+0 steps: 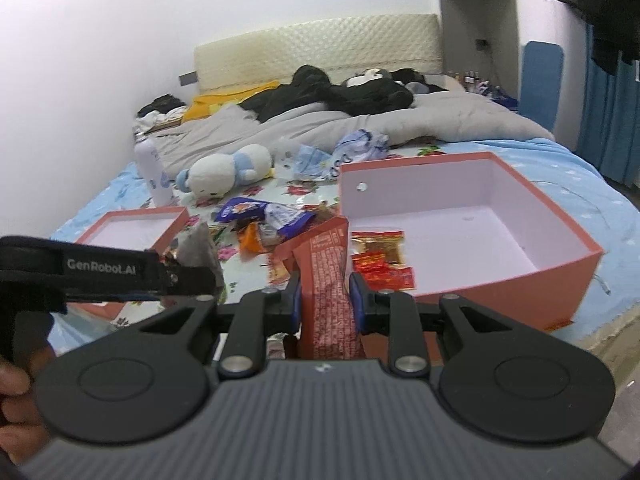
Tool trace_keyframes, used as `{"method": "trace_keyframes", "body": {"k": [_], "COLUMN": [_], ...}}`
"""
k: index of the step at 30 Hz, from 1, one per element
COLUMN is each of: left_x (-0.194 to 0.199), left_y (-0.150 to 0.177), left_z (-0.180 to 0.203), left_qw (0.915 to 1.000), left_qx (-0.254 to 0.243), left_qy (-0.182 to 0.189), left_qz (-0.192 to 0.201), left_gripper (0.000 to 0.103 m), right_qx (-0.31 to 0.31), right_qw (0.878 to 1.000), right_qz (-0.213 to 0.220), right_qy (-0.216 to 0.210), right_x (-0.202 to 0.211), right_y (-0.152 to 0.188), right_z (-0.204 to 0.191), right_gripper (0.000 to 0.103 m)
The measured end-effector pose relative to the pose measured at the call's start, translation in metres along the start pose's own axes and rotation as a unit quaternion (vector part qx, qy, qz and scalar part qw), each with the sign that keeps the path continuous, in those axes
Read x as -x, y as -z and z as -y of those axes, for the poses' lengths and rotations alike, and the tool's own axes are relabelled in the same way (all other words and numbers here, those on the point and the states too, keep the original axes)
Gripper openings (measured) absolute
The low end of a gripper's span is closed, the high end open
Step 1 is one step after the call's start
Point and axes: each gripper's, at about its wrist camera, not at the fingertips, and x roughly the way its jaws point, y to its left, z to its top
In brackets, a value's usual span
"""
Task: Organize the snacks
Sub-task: 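Carry the candy bag and red packet over the deep pink box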
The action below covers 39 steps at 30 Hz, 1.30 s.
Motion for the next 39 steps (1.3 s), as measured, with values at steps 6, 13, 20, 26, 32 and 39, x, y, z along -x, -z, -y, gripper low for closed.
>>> {"method": "trace_keyframes", "body": {"k": [6,13,20,26,32,39], "left_x": [-0.029,-0.077,-0.129,-0.175,-0.216,-0.234], "left_y": [-0.012,-0.050,-0.085,-0.118,-0.138,-0.136], "left_z": [0.022,0.047,0.080,0.091,0.096,0.091], "left_qw": [0.9991,0.9972,0.9936,0.9906,0.9834,0.9802], "left_qx": [-0.023,-0.056,-0.083,-0.098,-0.137,-0.133], "left_qy": [0.034,0.047,0.060,0.051,0.012,-0.002], "left_qz": [-0.011,-0.016,-0.046,-0.081,-0.118,-0.147], "left_gripper": [0.051,0.051,0.052,0.052,0.052,0.052], "right_qx": [-0.009,-0.017,-0.013,-0.054,-0.047,-0.041], "right_qw": [1.000,0.998,0.996,0.996,0.993,0.992], "right_qz": [0.008,0.034,0.043,0.001,-0.056,-0.085], "right_qy": [0.027,0.055,0.079,0.077,0.087,0.088], "right_x": [-0.005,-0.031,-0.065,-0.105,-0.146,-0.158], "right_y": [-0.006,-0.023,-0.050,-0.073,-0.075,-0.064], "right_z": [0.023,0.048,0.077,0.113,0.127,0.124], "right_gripper": [0.028,0.028,0.028,0.028,0.028,0.029]}}
